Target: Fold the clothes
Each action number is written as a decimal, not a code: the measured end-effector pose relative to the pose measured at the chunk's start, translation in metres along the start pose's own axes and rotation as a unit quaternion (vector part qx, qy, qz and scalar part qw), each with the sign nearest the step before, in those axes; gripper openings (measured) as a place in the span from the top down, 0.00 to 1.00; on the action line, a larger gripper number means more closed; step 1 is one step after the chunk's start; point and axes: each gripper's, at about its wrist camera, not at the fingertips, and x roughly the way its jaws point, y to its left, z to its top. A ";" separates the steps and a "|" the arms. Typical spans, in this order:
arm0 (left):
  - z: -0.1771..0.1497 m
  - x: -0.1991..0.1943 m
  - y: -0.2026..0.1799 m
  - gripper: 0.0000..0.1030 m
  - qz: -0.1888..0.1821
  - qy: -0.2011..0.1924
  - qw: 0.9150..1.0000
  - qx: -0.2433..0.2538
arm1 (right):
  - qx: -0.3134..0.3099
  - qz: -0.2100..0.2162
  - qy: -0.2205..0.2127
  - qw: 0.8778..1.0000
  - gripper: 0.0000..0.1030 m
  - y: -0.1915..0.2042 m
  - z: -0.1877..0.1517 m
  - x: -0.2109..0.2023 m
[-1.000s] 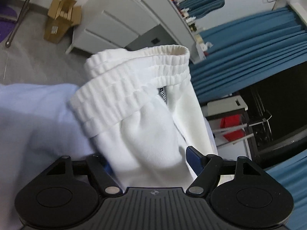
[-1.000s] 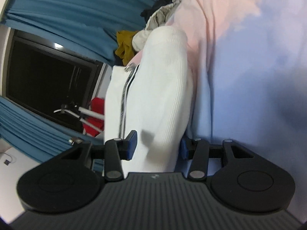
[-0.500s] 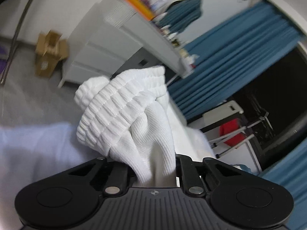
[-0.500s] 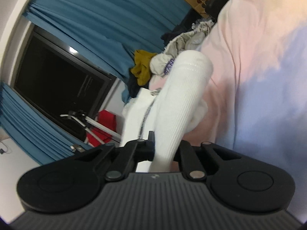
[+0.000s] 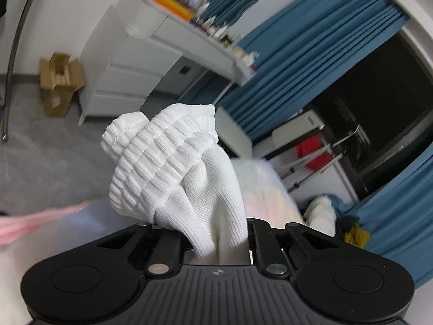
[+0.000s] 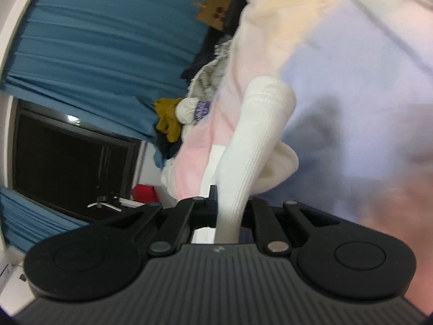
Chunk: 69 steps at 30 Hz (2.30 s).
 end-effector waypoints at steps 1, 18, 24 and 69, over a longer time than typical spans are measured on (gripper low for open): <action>-0.004 -0.002 0.006 0.87 0.008 0.012 1.000 0.000 | 0.002 -0.008 0.003 1.000 0.92 -0.005 0.001 -0.005; -0.035 -0.052 0.092 0.52 0.033 0.114 0.993 0.022 | 0.025 -0.078 0.051 0.995 0.92 -0.051 -0.002 0.002; -0.042 -0.104 0.070 0.41 0.051 0.084 0.989 0.107 | 0.014 -0.080 0.054 0.995 0.91 -0.049 -0.001 0.008; -0.283 0.070 -0.136 0.33 -0.029 0.126 0.901 0.414 | -0.078 -0.092 0.038 0.992 0.91 -0.022 -0.006 0.005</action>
